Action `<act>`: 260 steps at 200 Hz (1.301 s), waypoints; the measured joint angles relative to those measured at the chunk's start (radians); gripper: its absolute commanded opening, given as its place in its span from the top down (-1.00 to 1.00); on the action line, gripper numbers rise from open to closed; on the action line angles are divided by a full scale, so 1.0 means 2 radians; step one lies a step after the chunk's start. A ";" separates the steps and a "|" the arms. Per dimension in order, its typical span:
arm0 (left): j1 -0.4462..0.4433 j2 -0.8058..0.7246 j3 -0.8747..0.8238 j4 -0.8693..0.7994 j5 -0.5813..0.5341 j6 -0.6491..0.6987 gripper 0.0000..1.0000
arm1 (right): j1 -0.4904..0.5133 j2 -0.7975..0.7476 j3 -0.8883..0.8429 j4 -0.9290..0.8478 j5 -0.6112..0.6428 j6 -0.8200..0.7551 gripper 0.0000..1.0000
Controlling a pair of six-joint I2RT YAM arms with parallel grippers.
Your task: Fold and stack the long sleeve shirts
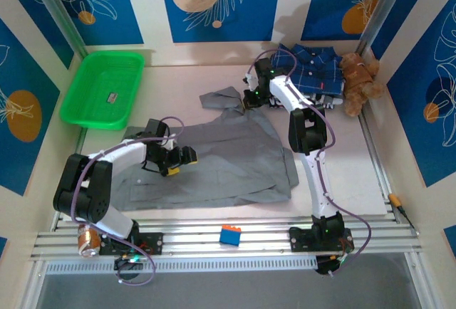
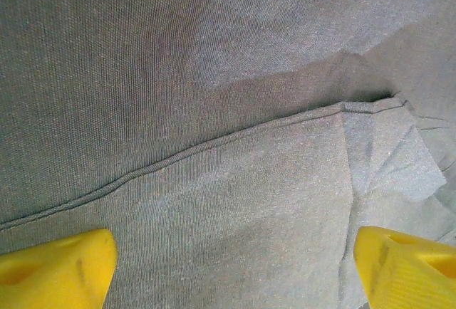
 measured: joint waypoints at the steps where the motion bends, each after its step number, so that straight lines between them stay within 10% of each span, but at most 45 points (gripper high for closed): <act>1: 0.000 0.000 0.000 0.000 0.000 0.000 -0.75 | 0.000 0.000 0.000 0.000 0.000 0.000 1.00; 165: 0.017 -0.018 0.060 -0.043 -0.008 -0.023 -0.83 | -0.002 -0.077 -0.085 0.079 0.119 0.084 1.00; 260: 0.090 0.080 0.309 -0.225 -0.206 0.113 -0.78 | -0.002 -0.085 -0.116 0.082 0.142 0.073 1.00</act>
